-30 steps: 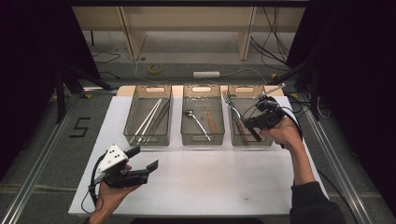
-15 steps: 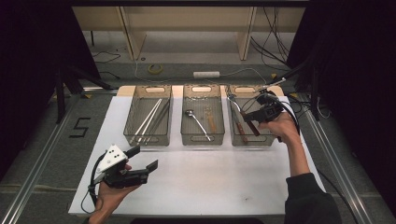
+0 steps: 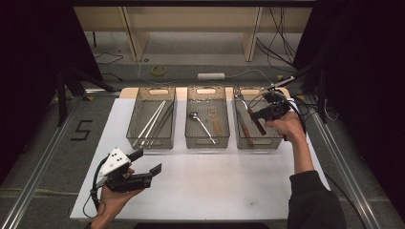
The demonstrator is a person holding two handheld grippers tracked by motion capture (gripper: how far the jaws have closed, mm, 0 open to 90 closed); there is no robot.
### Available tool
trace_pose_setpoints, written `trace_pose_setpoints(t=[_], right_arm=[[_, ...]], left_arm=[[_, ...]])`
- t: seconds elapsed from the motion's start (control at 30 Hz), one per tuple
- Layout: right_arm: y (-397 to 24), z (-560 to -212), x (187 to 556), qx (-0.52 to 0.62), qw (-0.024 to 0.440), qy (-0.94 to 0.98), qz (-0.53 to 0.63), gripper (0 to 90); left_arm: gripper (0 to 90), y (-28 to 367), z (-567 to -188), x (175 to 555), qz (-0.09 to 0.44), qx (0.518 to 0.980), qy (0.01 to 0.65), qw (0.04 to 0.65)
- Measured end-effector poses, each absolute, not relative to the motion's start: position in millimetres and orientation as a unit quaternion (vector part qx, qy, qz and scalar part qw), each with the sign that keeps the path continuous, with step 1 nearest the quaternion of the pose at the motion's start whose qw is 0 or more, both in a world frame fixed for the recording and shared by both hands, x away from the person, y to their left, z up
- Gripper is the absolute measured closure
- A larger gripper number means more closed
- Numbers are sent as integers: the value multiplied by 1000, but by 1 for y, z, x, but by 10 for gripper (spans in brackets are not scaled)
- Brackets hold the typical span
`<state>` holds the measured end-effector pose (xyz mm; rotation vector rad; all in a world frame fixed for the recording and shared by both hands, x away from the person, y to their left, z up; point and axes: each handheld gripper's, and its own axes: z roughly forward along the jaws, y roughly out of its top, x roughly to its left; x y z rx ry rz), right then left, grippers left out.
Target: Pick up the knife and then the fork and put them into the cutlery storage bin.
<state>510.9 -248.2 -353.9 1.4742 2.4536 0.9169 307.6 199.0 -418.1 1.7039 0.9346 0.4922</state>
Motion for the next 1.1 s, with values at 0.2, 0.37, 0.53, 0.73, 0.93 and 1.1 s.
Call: trace_pose_setpoints(t=[0.2, 0.37, 0.53, 0.73, 0.93, 1.1], right_arm=[[-252, -357, 517, 508, 76, 804, 301, 774], [-255, -359, 520, 520, 84, 796, 298, 774], [-258, -362, 523, 529, 91, 789, 297, 774], [-259, -368, 526, 544, 101, 779, 294, 773], [-258, -374, 530, 556, 106, 772, 289, 773], [-255, -376, 531, 562, 110, 768, 288, 773]], left_arm=[[154, 199, -418, 308, 207, 717, 392, 538], [154, 200, -418, 307, 207, 717, 392, 538], [154, 199, -418, 307, 208, 717, 391, 538], [154, 199, -418, 307, 208, 717, 391, 538], [154, 199, -418, 307, 208, 717, 391, 538], [154, 199, -418, 307, 207, 717, 392, 539]])
